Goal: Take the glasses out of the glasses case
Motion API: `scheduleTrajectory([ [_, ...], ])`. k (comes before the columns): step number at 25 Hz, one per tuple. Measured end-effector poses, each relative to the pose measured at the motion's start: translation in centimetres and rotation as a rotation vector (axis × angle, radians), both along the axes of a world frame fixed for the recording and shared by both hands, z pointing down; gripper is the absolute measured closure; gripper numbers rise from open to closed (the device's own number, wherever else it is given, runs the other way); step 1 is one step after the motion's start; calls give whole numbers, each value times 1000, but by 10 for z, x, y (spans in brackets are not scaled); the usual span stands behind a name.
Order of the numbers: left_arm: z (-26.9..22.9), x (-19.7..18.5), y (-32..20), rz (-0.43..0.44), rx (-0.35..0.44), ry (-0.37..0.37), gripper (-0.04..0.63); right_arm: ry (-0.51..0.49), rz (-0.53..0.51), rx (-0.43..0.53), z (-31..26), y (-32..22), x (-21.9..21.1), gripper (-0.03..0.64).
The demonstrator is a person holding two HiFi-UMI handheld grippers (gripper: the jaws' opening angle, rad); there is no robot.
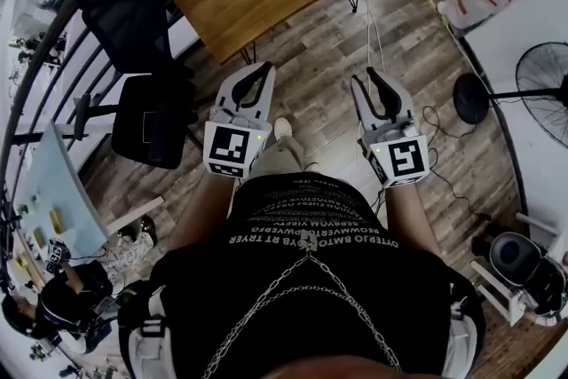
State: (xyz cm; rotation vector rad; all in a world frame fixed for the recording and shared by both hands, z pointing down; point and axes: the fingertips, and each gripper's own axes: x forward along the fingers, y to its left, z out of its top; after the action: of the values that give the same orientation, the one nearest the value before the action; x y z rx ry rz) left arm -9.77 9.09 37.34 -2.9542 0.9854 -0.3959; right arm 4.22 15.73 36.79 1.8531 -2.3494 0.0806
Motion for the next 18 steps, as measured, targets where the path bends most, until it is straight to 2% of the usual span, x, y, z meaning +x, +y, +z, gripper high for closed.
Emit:
scheduleTrajectory([
  [5,6,7,-29,13,-20,-5,567,6,-13,-25,5,-30,-1,509],
  [18,8,15,-93,62,-15,12,566,18,17,-2,-2,-92,0,509],
])
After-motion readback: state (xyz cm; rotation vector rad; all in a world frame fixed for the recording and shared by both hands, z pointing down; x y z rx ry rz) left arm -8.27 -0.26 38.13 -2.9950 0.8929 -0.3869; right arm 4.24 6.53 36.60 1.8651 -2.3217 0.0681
